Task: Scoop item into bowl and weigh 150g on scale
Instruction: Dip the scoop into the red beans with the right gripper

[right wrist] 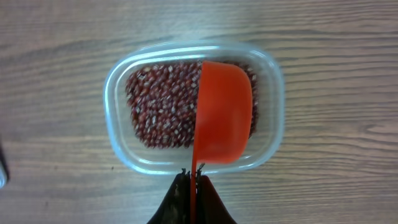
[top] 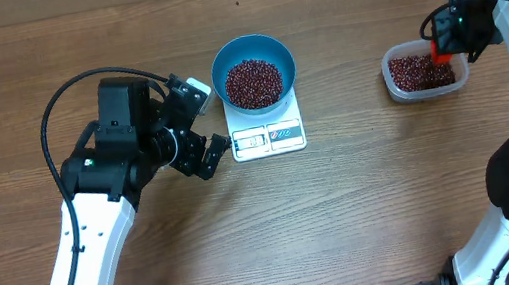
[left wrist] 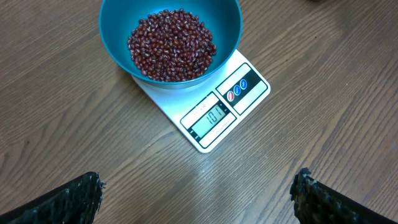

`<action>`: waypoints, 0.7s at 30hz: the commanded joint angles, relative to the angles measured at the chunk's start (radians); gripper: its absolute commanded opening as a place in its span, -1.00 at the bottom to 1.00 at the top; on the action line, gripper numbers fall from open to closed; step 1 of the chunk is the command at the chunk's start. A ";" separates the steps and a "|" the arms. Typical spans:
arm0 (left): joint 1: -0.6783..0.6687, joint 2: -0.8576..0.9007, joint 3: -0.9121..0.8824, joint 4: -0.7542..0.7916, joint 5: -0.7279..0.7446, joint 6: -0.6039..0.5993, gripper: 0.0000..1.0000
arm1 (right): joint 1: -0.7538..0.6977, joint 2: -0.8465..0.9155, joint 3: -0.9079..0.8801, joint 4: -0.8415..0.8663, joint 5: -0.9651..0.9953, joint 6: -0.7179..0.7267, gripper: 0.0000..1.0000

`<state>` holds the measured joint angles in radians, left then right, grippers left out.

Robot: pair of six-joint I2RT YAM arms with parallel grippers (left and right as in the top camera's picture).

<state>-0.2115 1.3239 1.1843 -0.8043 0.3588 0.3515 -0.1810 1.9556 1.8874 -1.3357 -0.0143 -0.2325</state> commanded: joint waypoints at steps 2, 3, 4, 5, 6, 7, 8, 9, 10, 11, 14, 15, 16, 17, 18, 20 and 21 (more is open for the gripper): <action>0.000 -0.003 0.010 0.001 -0.003 0.023 0.99 | -0.002 -0.001 -0.019 -0.013 -0.041 -0.071 -0.92; 0.000 -0.003 0.010 0.000 -0.003 0.023 0.99 | -0.002 -0.001 -0.019 -0.012 -0.040 -0.071 -0.92; 0.000 -0.003 0.010 0.001 -0.003 0.023 0.99 | -0.002 -0.001 -0.019 -0.011 -0.040 -0.071 -0.92; 0.000 -0.003 0.010 0.001 -0.003 0.023 0.99 | -0.002 0.000 -0.019 -0.010 -0.040 -0.071 -0.92; 0.000 -0.003 0.010 0.000 -0.003 0.023 0.99 | -0.002 0.003 -0.019 -0.009 -0.039 -0.071 -0.92; 0.000 -0.003 0.010 0.001 -0.003 0.023 0.99 | -0.003 0.004 -0.019 -0.009 -0.040 -0.071 -0.92; 0.000 -0.003 0.010 0.001 -0.003 0.023 0.99 | -0.005 0.006 -0.019 -0.008 -0.040 -0.069 -0.92; 0.000 -0.003 0.010 0.000 -0.003 0.023 0.99 | -0.005 0.009 -0.019 -0.008 -0.040 -0.068 -0.92; 0.000 -0.003 0.010 0.001 -0.003 0.023 0.99 | -0.005 0.013 -0.020 -0.006 -0.040 -0.068 -0.92; 0.000 -0.003 0.010 0.001 -0.003 0.023 0.99 | -0.005 0.017 -0.020 -0.004 -0.039 -0.068 -0.92; 0.000 -0.003 0.010 0.001 -0.003 0.023 0.98 | -0.021 0.050 -0.020 -0.008 -0.030 -0.029 -0.92; 0.000 -0.003 0.010 0.001 -0.003 0.023 0.99 | -0.026 0.054 -0.020 -0.012 -0.033 -0.030 -0.92; 0.000 -0.003 0.010 0.000 -0.003 0.023 0.99 | -0.031 0.061 -0.020 -0.007 -0.033 -0.030 -0.92; 0.000 -0.003 0.010 0.001 -0.003 0.023 0.99 | -0.033 0.062 -0.020 0.000 -0.032 -0.031 -0.92; 0.000 -0.003 0.010 0.000 -0.003 0.023 0.99 | -0.035 0.063 -0.020 0.005 -0.032 -0.032 -0.92; 0.000 -0.003 0.010 0.001 -0.003 0.023 0.99 | -0.038 0.063 -0.020 0.007 -0.032 -0.034 -0.93; 0.000 -0.003 0.010 0.001 -0.003 0.023 0.99 | -0.039 0.065 -0.020 0.010 -0.032 -0.035 -0.92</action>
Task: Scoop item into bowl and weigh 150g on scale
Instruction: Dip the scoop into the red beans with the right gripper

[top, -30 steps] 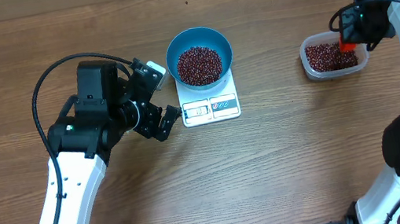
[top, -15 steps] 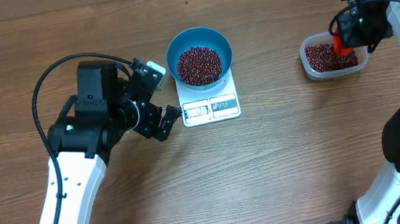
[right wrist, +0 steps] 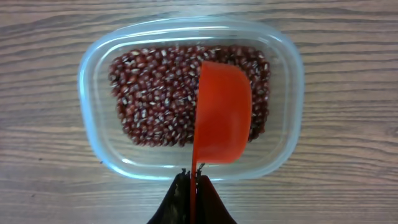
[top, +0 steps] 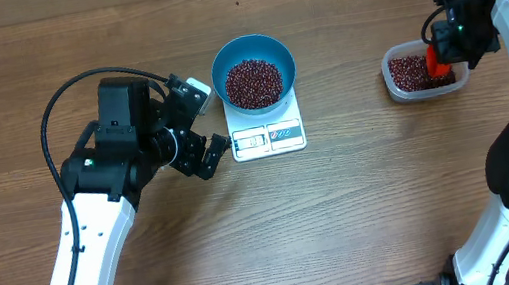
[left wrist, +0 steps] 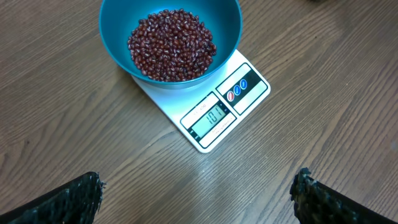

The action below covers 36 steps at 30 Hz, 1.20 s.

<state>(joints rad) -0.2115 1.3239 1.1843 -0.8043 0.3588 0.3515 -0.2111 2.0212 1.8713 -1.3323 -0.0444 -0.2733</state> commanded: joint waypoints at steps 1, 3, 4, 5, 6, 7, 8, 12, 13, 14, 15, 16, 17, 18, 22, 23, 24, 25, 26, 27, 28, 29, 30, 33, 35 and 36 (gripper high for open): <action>0.000 -0.003 0.010 0.001 -0.003 0.023 0.99 | -0.010 0.000 -0.004 0.009 -0.002 0.002 -0.92; 0.000 -0.003 0.010 0.000 -0.003 0.023 0.99 | -0.014 0.008 -0.005 0.028 -0.007 0.003 -0.92; 0.000 -0.003 0.010 0.000 -0.003 0.023 0.99 | -0.014 0.014 -0.005 0.034 -0.011 0.003 -0.92; 0.000 -0.003 0.010 0.001 -0.003 0.023 0.99 | -0.014 0.020 -0.006 0.038 -0.014 0.003 -0.93; 0.000 -0.003 0.010 0.000 -0.003 0.023 0.99 | -0.014 0.024 -0.006 0.041 -0.015 0.003 -0.93; 0.000 -0.003 0.010 0.001 -0.003 0.023 0.99 | -0.014 0.033 -0.006 0.042 -0.019 0.003 -0.92; 0.000 -0.003 0.010 0.001 -0.003 0.023 0.99 | -0.014 0.045 -0.006 0.041 -0.029 0.004 -0.92; 0.000 -0.003 0.010 0.001 -0.003 0.023 0.99 | -0.014 0.066 -0.006 0.051 -0.037 0.003 -0.92; 0.000 -0.003 0.010 0.001 -0.003 0.023 0.99 | -0.014 0.067 -0.006 0.057 -0.037 0.003 -0.92; 0.000 -0.003 0.010 0.001 -0.003 0.023 0.99 | -0.014 0.068 -0.006 0.065 -0.040 0.003 -0.92; 0.000 -0.003 0.010 0.001 -0.003 0.023 0.99 | -0.014 0.068 -0.006 0.076 -0.040 0.003 -0.93; 0.000 -0.003 0.010 0.000 -0.003 0.023 0.99 | -0.014 0.068 -0.006 0.082 -0.040 0.003 -0.92; 0.000 -0.003 0.010 0.001 -0.003 0.023 0.99 | -0.014 0.068 -0.006 0.088 -0.041 0.003 -0.92; 0.000 -0.003 0.010 0.001 -0.003 0.023 0.99 | -0.014 0.068 -0.006 0.094 -0.043 0.003 -0.92; 0.000 -0.003 0.010 0.001 -0.003 0.023 0.99 | -0.014 0.069 -0.006 0.098 -0.066 0.003 -0.92; 0.000 -0.003 0.010 0.001 -0.003 0.023 0.99 | -0.014 0.069 -0.006 0.098 -0.067 0.003 -0.92; 0.000 -0.003 0.010 0.000 -0.003 0.023 0.99 | -0.014 0.069 -0.006 0.097 -0.076 0.003 -0.92; 0.000 -0.003 0.010 0.001 -0.003 0.023 0.99 | -0.014 0.070 -0.006 0.097 -0.082 0.003 -0.92; 0.000 -0.003 0.010 0.001 -0.003 0.023 0.99 | -0.014 0.070 -0.007 0.097 -0.098 0.003 -0.92; 0.000 -0.003 0.010 0.001 -0.003 0.023 0.99 | -0.014 0.070 -0.007 0.097 -0.105 0.003 -0.92; 0.000 -0.003 0.010 0.001 -0.003 0.023 0.99 | -0.014 0.070 -0.007 0.097 -0.108 0.003 -0.92; 0.000 -0.003 0.010 0.000 -0.003 0.023 0.99 | -0.014 0.070 -0.007 0.097 -0.108 0.003 -0.92; 0.000 -0.003 0.010 0.001 -0.003 0.023 0.99 | -0.014 0.070 -0.007 0.098 -0.108 0.003 -0.93; 0.000 -0.003 0.010 0.001 -0.003 0.023 0.99 | -0.014 0.072 -0.007 0.095 -0.108 0.003 -0.92; 0.000 -0.003 0.010 0.000 -0.003 0.023 0.99 | -0.014 0.075 -0.007 0.087 -0.108 0.003 -0.92; 0.000 -0.003 0.010 0.001 -0.003 0.023 0.99 | -0.013 0.082 -0.007 0.079 -0.117 0.002 -0.92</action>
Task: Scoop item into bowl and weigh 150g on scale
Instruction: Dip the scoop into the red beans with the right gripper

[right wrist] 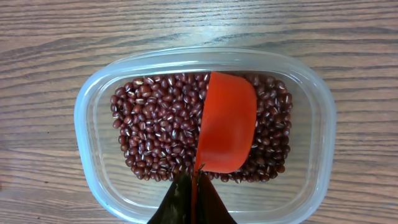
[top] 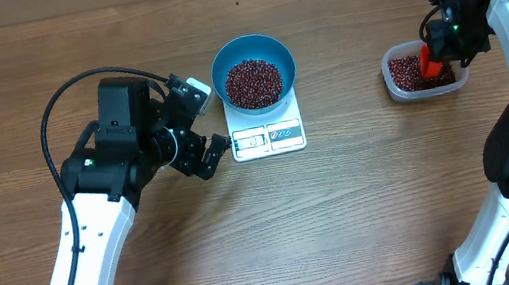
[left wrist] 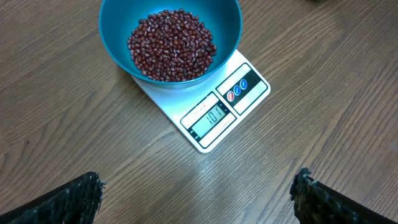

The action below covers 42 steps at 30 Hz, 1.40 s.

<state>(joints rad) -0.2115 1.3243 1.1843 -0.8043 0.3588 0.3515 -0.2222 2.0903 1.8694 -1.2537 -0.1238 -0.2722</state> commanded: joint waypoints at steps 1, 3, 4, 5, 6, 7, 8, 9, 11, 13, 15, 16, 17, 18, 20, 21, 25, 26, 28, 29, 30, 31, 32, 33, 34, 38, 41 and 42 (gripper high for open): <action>0.000 -0.004 0.010 0.001 -0.003 0.023 0.99 | -0.002 0.016 -0.005 -0.003 -0.044 0.000 -0.92; 0.000 -0.004 0.010 0.000 -0.003 0.023 0.99 | -0.002 0.020 -0.005 -0.009 -0.058 -0.014 -0.92; 0.000 -0.004 0.010 0.001 -0.003 0.023 0.99 | -0.002 0.020 -0.005 -0.012 -0.065 -0.013 -0.92; 0.000 -0.004 0.010 0.001 -0.003 0.023 0.99 | -0.002 0.020 -0.005 -0.014 -0.070 -0.013 -0.92; 0.000 -0.004 0.010 0.001 -0.003 0.023 0.99 | -0.002 0.020 -0.005 -0.017 -0.076 -0.013 -0.92; 0.000 -0.004 0.010 0.001 -0.003 0.023 0.99 | -0.002 0.020 -0.005 -0.021 -0.080 -0.014 -0.92; 0.000 -0.004 0.010 0.001 -0.003 0.023 0.99 | -0.002 0.020 -0.005 -0.027 -0.085 -0.014 -0.92; 0.000 -0.004 0.010 0.001 -0.003 0.023 0.99 | -0.002 0.020 -0.005 -0.034 -0.093 -0.013 -0.93; 0.000 -0.004 0.010 0.001 -0.003 0.023 0.99 | -0.002 0.020 -0.005 -0.042 -0.110 -0.013 -0.92; 0.000 -0.004 0.010 0.001 -0.003 0.023 0.99 | -0.002 0.020 -0.005 -0.045 -0.122 -0.014 -0.93; 0.000 -0.004 0.010 0.001 -0.003 0.023 0.99 | -0.002 0.020 -0.005 -0.049 -0.135 -0.013 -0.92; 0.000 -0.004 0.010 0.001 -0.003 0.023 0.99 | -0.002 0.020 -0.005 -0.051 -0.141 -0.014 -0.92; 0.000 -0.004 0.010 0.001 -0.003 0.023 0.99 | -0.002 0.021 -0.005 -0.054 -0.148 -0.013 -0.93; 0.000 -0.004 0.010 0.000 -0.003 0.023 0.99 | -0.002 0.022 -0.005 -0.057 -0.153 -0.013 -0.92; 0.000 -0.004 0.010 0.001 -0.003 0.023 0.99 | -0.002 0.026 -0.005 -0.059 -0.159 -0.013 -0.92; 0.000 -0.004 0.010 0.001 -0.003 0.023 0.99 | -0.002 0.030 -0.005 -0.059 -0.163 -0.013 -0.93; 0.000 -0.004 0.010 0.001 -0.003 0.023 0.99 | -0.002 0.054 -0.005 -0.065 -0.187 -0.013 -0.92; 0.000 -0.004 0.010 0.001 -0.003 0.023 0.99 | -0.002 0.059 -0.005 -0.064 -0.200 -0.013 -0.93; 0.000 -0.004 0.010 0.001 -0.003 0.023 0.99 | -0.002 0.061 -0.005 -0.061 -0.220 -0.013 -0.93; 0.000 -0.004 0.010 0.001 -0.003 0.023 0.99 | -0.002 0.061 -0.005 -0.061 -0.231 -0.013 -0.93; 0.000 -0.004 0.010 0.000 -0.003 0.023 0.99 | -0.002 0.061 -0.004 -0.061 -0.242 -0.013 -0.93; 0.000 -0.004 0.010 0.000 -0.003 0.023 0.99 | -0.006 0.061 -0.004 -0.062 -0.262 -0.013 -0.93; 0.000 -0.004 0.010 0.001 -0.003 0.023 0.99 | -0.011 0.061 -0.004 -0.063 -0.283 -0.013 -0.93; 0.000 -0.004 0.010 0.001 -0.003 0.023 0.99 | -0.023 0.061 -0.004 -0.065 -0.322 -0.013 -0.93; 0.000 -0.004 0.010 0.001 -0.003 0.023 0.99 | -0.029 0.061 -0.004 -0.067 -0.344 -0.013 -0.93; 0.000 -0.004 0.010 0.001 -0.003 0.023 0.99 | -0.089 0.061 -0.004 -0.084 -0.441 -0.013 -0.93; 0.000 -0.004 0.010 0.001 -0.003 0.023 0.99 | -0.166 0.061 -0.004 -0.098 -0.515 -0.014 -0.93; 0.000 -0.004 0.010 0.001 -0.003 0.023 0.99 | -0.179 0.061 -0.004 -0.099 -0.529 -0.014 -0.93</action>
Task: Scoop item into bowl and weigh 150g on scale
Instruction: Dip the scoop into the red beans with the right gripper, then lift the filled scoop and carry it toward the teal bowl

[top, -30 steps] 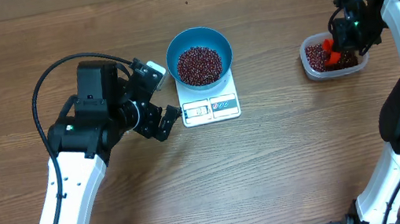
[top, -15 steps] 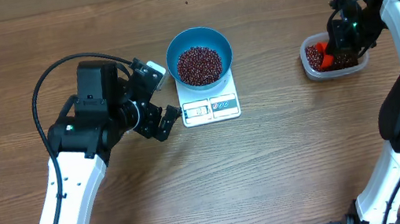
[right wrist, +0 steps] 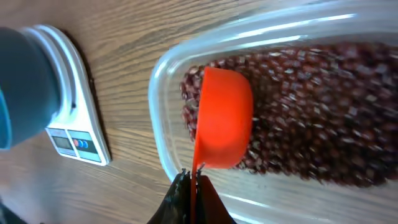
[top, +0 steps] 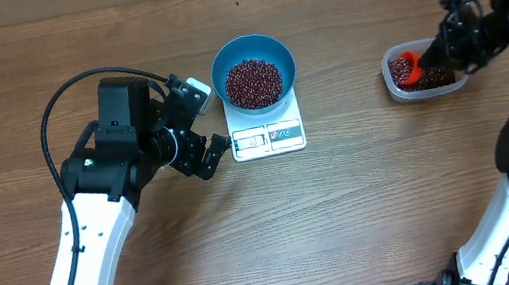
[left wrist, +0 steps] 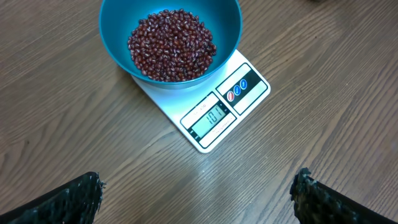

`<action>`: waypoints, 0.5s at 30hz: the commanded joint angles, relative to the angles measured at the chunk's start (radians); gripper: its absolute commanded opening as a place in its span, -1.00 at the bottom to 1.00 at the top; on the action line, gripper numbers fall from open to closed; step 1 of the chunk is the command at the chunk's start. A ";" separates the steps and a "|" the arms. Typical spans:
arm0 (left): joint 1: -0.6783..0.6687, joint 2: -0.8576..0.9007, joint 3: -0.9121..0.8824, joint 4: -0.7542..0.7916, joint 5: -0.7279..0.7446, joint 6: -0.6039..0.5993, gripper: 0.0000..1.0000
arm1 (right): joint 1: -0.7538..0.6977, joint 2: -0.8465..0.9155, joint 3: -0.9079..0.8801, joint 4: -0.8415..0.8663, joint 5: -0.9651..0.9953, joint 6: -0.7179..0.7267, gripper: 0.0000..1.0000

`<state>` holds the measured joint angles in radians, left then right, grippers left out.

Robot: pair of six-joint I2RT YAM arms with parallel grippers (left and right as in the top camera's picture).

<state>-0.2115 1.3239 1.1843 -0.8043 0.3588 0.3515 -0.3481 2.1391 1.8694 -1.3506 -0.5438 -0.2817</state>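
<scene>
A blue bowl (top: 253, 70) of dark red beans (left wrist: 171, 45) sits on the white scale (top: 269, 136); the display (left wrist: 212, 116) reads 101. At the right, a clear container (top: 423, 73) holds more beans (right wrist: 298, 112). My right gripper (right wrist: 192, 179) is shut on the handle of an orange scoop (right wrist: 223, 118), whose cup lies tilted in the beans at the container's left end (top: 406, 68). My left gripper (left wrist: 199, 193) hangs open above bare table just left of the scale, with nothing between its fingers.
The wooden table (top: 365, 207) stretches around the scale and container. The left arm (top: 124, 147) sits left of the scale, and the right arm reaches in from the right edge.
The right gripper has swung and tilted: the scoop, then upright over the container's middle, now lies angled in the beans at the left end. The left arm, bowl and reading 101 are unchanged.
The right gripper held the orange scoop above the bean container throughout. The container grew larger in the wrist view from moment to moment, and now the scoop is tilted into the beans. The left gripper stayed open by the scale, which read 101 all along.
</scene>
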 commanded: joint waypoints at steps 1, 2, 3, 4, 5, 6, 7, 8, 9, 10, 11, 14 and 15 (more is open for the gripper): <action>0.000 -0.003 0.010 0.001 -0.003 0.023 0.99 | -0.070 0.012 -0.004 -0.003 -0.126 -0.005 -0.93; 0.000 -0.003 0.010 0.000 -0.003 0.023 0.99 | -0.083 0.012 -0.004 -0.005 -0.142 -0.011 -0.93; 0.000 -0.003 0.010 0.001 -0.003 0.023 0.99 | -0.102 0.012 -0.004 -0.010 -0.167 -0.021 -0.93; 0.000 -0.003 0.010 0.001 -0.003 0.023 0.99 | -0.126 0.012 -0.004 -0.023 -0.198 -0.043 -0.93; 0.000 -0.003 0.010 0.001 -0.003 0.023 0.99 | -0.142 0.012 -0.004 -0.029 -0.211 -0.047 -0.93; 0.000 -0.003 0.010 0.001 -0.003 0.023 0.99 | -0.160 0.012 -0.004 -0.039 -0.227 -0.058 -0.93; 0.000 -0.003 0.010 0.000 -0.003 0.023 0.99 | -0.174 0.012 -0.004 -0.046 -0.242 -0.069 -0.93; 0.000 -0.003 0.010 0.001 -0.003 0.023 0.99 | -0.193 0.012 -0.004 -0.051 -0.259 -0.068 -0.93; 0.000 -0.003 0.010 0.001 -0.003 0.023 0.99 | -0.203 0.012 -0.004 -0.055 -0.274 -0.069 -0.93; 0.000 -0.003 0.010 0.001 -0.003 0.023 0.99 | -0.216 0.012 -0.004 -0.056 -0.294 -0.069 -0.93; 0.000 -0.003 0.010 0.001 -0.003 0.023 0.99 | -0.231 0.012 -0.004 -0.064 -0.329 -0.084 -0.93; 0.000 -0.003 0.010 0.000 -0.003 0.023 0.99 | -0.254 0.012 -0.004 -0.098 -0.411 -0.148 -0.93; 0.000 -0.003 0.010 0.000 -0.003 0.023 0.99 | -0.256 0.012 -0.004 -0.107 -0.429 -0.159 -0.93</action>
<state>-0.2115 1.3239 1.1843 -0.8043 0.3588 0.3515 -0.5987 2.1395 1.8698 -1.4487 -0.8616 -0.3779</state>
